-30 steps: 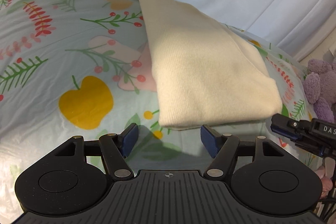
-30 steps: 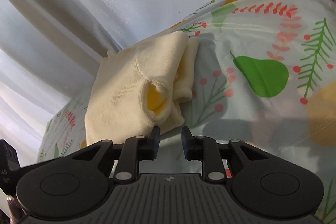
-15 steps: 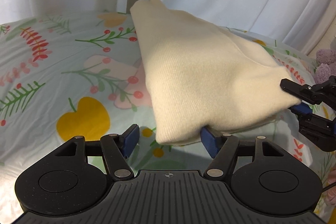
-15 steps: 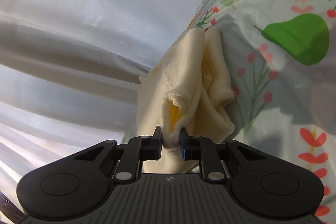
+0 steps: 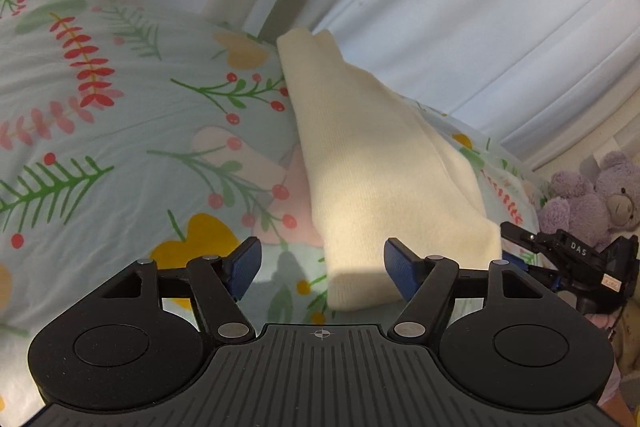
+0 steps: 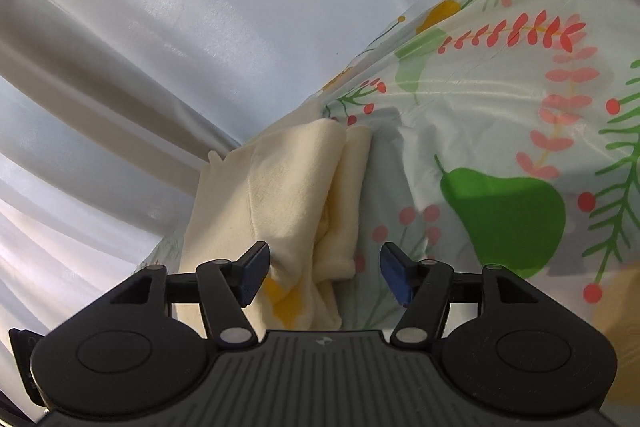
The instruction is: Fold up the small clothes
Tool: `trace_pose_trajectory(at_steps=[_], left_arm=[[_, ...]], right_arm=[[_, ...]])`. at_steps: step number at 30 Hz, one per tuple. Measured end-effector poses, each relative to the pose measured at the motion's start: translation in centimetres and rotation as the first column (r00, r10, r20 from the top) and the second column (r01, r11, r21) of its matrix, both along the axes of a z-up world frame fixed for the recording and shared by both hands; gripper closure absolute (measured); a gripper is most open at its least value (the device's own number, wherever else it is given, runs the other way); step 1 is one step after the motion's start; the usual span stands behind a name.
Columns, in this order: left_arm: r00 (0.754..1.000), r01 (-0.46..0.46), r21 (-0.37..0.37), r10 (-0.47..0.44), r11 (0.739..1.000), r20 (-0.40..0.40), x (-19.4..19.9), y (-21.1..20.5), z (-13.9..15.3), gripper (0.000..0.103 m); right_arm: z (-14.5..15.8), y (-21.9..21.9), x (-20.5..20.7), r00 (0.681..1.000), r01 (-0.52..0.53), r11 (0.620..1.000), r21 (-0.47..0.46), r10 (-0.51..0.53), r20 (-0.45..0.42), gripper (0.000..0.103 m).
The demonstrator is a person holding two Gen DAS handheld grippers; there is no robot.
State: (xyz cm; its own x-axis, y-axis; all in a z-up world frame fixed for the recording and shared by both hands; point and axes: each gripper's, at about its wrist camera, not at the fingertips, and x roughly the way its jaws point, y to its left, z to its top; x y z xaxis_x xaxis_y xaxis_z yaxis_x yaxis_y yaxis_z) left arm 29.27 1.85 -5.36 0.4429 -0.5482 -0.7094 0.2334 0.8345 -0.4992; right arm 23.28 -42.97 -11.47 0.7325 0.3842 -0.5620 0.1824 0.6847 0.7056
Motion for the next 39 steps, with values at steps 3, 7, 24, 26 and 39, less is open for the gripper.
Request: trace_pose_trajectory(at_steps=[3,7,24,26,39], left_arm=[[1.000,-0.014,-0.060,0.013,0.998,-0.017,2.4,0.3,-0.6,0.028],[0.998,-0.017,-0.131,0.010,0.991,-0.054,5.8,-0.6,-2.1,0.030],[0.993,-0.002,-0.218,-0.023,0.976,-0.115,11.6,-4.9,-5.5,0.051],[0.995,-0.004,-0.197,-0.017,0.980,-0.102,11.5,-5.2,-5.4,0.057],[1.000,-0.011,-0.124,0.009,0.992,-0.020,7.0,-4.0,0.3,0.066]], right_arm=[[-1.7,-1.4,2.2,1.000,-0.009,0.998,0.058,0.010,-0.024,0.039],[-2.3,-1.9,4.6,0.999,-0.038,0.992,0.119,0.038,0.000,0.039],[-3.6,0.5,10.2,0.975,-0.222,0.954,0.201,0.221,0.030,0.060],[-3.5,0.9,10.4,0.975,-0.221,0.957,0.187,0.220,0.028,0.065],[0.4,5.6,8.5,0.967,-0.255,0.946,0.198,0.246,0.067,0.070]])
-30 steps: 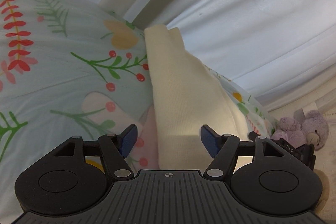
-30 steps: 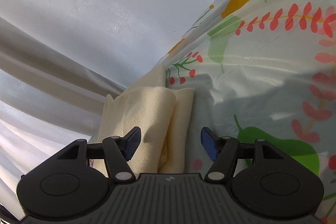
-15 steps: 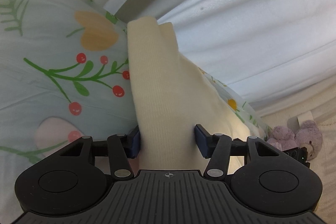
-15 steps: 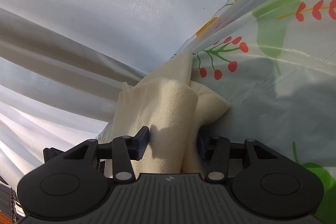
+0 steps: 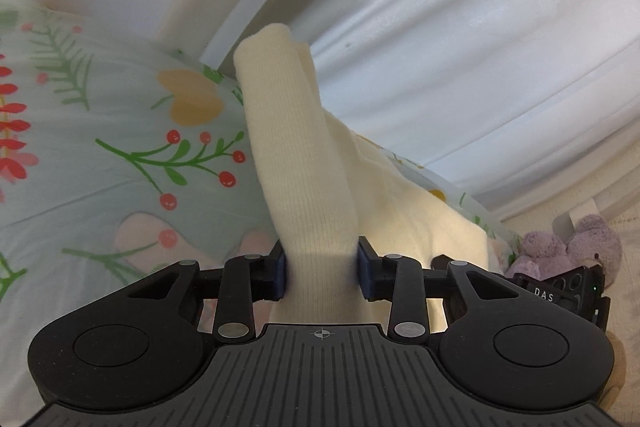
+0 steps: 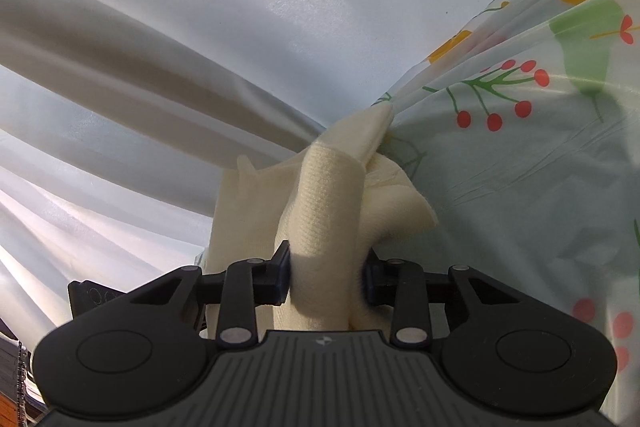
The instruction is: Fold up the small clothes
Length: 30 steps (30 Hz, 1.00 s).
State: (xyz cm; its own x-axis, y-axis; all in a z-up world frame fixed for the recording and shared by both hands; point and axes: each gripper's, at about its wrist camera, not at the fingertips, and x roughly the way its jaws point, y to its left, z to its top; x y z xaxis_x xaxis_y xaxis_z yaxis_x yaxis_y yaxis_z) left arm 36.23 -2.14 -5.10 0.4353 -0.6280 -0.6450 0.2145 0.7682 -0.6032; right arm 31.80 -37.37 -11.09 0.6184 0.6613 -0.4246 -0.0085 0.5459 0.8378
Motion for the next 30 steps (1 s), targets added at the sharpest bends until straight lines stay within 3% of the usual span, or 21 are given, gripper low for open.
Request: trace_pose_trajectory(at_steps=[5,9,12,14,17,19,22,25,30], left_arm=[[0.998,-0.068,0.093,0.066,0.993,0.022,-2.9,3.0,1.9,0.065],[0.988,-0.149,0.235,0.138,0.960,0.063,-4.9,4.5,1.4,0.062],[0.981,-0.191,0.374,0.165,0.907,0.101,-6.0,4.6,0.3,0.056],[0.972,-0.220,0.416,0.161,0.883,0.171,-7.2,5.7,0.8,0.049],[0.952,-0.269,0.451,0.166,0.851,0.256,-8.3,6.1,1.9,0.049],[0.942,-0.295,0.453,0.177,0.841,0.285,-8.4,6.2,2.1,0.047],[0.936,-0.330,0.422,0.235,0.844,0.261,-7.5,6.5,2.0,0.046],[0.923,-0.376,0.374,0.307,0.848,0.230,-6.0,6.2,1.6,0.046],[0.892,-0.449,0.372,0.381,0.813,0.245,-3.4,5.2,0.7,0.041]], right_arm=[[0.4,4.0,-1.2,0.996,-0.082,0.996,0.036,0.083,-0.018,0.070],[-0.2,7.7,-1.5,0.987,-0.155,0.988,-0.018,0.154,-0.034,0.070],[0.8,9.6,-1.8,0.989,-0.145,0.963,-0.229,0.145,-0.015,0.064],[2.0,10.5,-2.4,0.992,-0.112,0.902,-0.417,0.125,0.002,0.057],[3.9,10.3,-3.9,0.995,0.012,0.811,-0.585,0.050,0.089,0.053],[5.5,10.6,-4.4,0.985,0.080,0.762,-0.642,0.038,0.169,0.052],[6.6,13.5,-3.5,0.970,0.022,0.762,-0.648,0.140,0.198,0.053],[6.4,18.6,-1.5,0.947,-0.045,0.698,-0.715,0.257,0.191,0.067],[4.1,21.6,1.4,0.955,-0.049,0.626,-0.778,0.258,0.148,0.074]])
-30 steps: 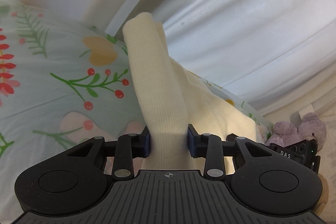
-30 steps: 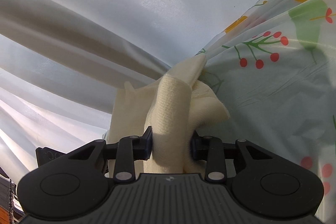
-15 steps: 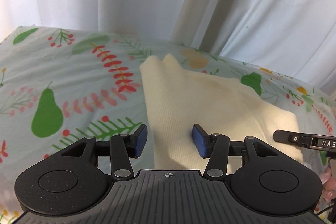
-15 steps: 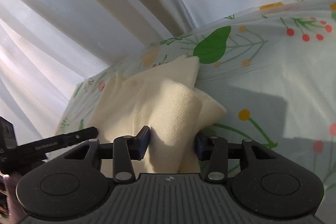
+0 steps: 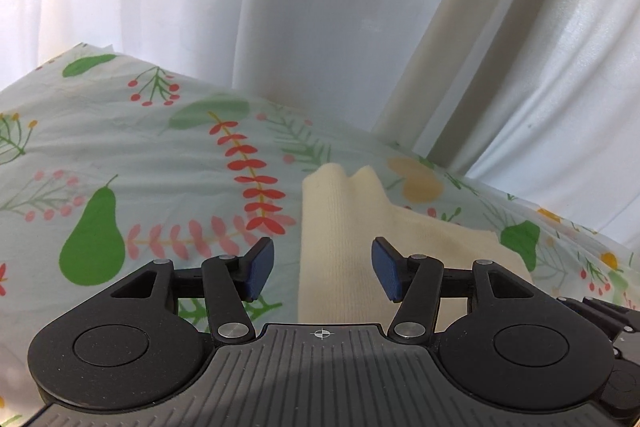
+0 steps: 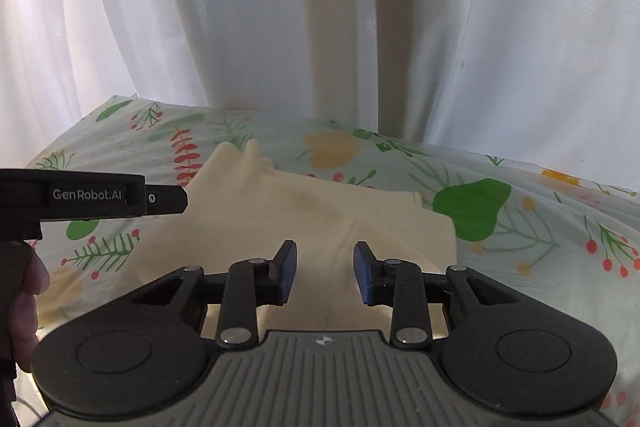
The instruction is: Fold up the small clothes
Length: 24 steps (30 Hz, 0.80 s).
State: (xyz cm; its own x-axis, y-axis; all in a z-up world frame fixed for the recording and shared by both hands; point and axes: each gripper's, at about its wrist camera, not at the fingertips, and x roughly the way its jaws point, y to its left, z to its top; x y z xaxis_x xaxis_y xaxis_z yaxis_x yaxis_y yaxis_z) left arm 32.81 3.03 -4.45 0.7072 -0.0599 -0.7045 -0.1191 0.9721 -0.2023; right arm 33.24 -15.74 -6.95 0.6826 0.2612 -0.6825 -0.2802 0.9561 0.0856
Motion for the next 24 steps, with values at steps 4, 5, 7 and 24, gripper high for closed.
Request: trace_pose_trajectory(at_steps=[4,5,7,24], left_arm=[[1.000,0.020,0.053,-0.020,0.998,-0.007,2.0,-1.5,-2.0,0.037],[0.999,0.030,0.054,-0.030,0.998,-0.016,2.4,-1.8,-2.6,0.036],[0.999,0.020,0.039,-0.019,0.999,-0.028,2.8,-1.8,-3.3,0.029],[0.996,-0.041,0.089,0.047,0.995,-0.071,2.8,-1.4,-4.1,0.005]], right_arm=[[-2.0,-0.8,0.4,0.996,0.075,0.997,-0.020,-0.073,0.053,0.075],[-2.1,-1.2,0.4,0.993,0.098,0.995,0.000,-0.098,0.063,0.075],[-2.6,-2.0,0.2,0.985,0.148,0.989,0.027,-0.150,0.086,0.074],[-3.2,-4.9,0.0,0.947,0.313,0.944,0.104,-0.318,0.037,0.040]])
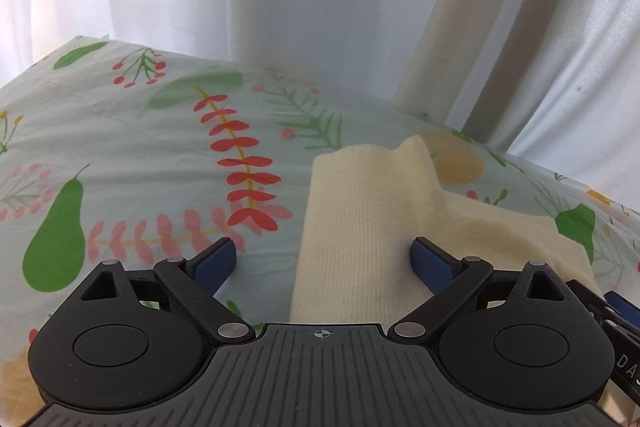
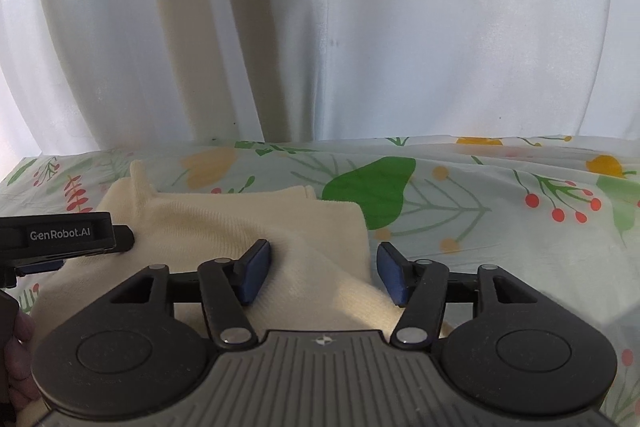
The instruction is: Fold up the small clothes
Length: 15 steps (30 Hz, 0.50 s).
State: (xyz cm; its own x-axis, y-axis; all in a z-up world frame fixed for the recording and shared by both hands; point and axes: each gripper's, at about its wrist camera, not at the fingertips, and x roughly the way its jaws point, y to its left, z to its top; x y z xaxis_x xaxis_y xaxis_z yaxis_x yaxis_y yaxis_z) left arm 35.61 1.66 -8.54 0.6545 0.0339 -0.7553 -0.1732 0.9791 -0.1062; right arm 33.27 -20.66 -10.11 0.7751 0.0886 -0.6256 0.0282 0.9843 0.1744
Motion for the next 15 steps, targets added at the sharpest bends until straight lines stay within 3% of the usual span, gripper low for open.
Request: trace_pose_trajectory(at_steps=[2,4,7,9,12,13,15], left_arm=[[1.000,-0.008,-0.023,0.007,1.000,-0.028,-1.8,1.1,0.8,0.005],[1.000,-0.002,-0.082,0.002,0.997,-0.006,-5.1,2.7,1.9,0.006],[1.000,-0.004,-0.155,0.007,0.988,0.022,-10.9,4.6,3.4,0.006],[1.000,0.009,-0.192,-0.003,0.981,0.029,-14.8,5.3,3.8,0.006],[0.999,0.035,-0.188,-0.036,0.981,-0.004,-18.7,5.2,3.6,0.008],[0.999,0.044,-0.182,-0.049,0.982,-0.023,-19.6,5.0,3.4,0.012],[0.997,0.047,-0.217,-0.058,0.975,-0.047,-20.8,5.0,2.8,0.013]], right_arm=[[0.7,-0.2,-1.3,0.999,0.038,0.998,-0.044,-0.038,-0.010,0.037],[1.6,-0.5,-4.0,0.999,0.030,0.995,-0.092,-0.028,0.018,0.035],[2.8,-2.1,-9.5,0.999,-0.030,0.999,-0.044,0.032,0.036,0.035],[3.3,-3.6,-13.0,0.997,-0.076,0.993,0.090,0.075,0.018,0.035],[2.7,-5.2,-16.8,0.991,-0.091,0.955,0.281,0.114,-0.066,0.035],[2.1,-5.5,-17.5,0.986,-0.088,0.930,0.356,0.132,-0.099,0.035],[0.7,-6.1,-18.3,0.971,-0.062,0.845,0.531,0.175,-0.165,0.038]])
